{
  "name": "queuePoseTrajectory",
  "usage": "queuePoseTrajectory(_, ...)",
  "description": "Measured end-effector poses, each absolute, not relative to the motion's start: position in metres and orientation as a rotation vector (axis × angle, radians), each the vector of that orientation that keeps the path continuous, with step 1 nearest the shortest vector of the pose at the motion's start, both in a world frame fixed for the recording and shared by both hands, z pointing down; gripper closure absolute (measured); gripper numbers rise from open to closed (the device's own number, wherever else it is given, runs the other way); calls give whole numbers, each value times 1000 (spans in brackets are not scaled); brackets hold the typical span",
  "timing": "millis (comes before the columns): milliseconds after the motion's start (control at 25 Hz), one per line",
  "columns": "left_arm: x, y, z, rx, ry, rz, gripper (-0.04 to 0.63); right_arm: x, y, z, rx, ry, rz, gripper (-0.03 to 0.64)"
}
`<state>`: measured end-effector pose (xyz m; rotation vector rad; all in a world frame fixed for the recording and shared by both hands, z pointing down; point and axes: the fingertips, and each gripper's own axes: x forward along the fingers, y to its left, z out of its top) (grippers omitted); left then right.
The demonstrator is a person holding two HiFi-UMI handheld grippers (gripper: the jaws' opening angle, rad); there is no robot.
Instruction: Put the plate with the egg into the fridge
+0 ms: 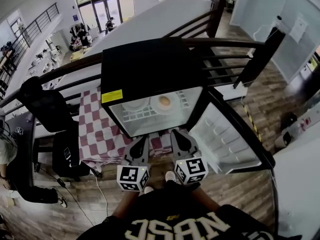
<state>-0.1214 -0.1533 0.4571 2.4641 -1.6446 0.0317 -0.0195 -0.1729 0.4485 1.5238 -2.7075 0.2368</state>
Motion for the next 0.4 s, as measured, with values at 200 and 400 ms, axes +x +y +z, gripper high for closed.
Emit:
queuePoseTrajectory(200, -128, -153, 458, 2472, -1632, 20, 574, -23, -170, 452, 1547, -2677, 236, 597)
queuePoseTrajectory(400, -135, -150, 463, 2457, -1611, 15, 574, -27, -170, 457, 1556, -2663, 276, 597)
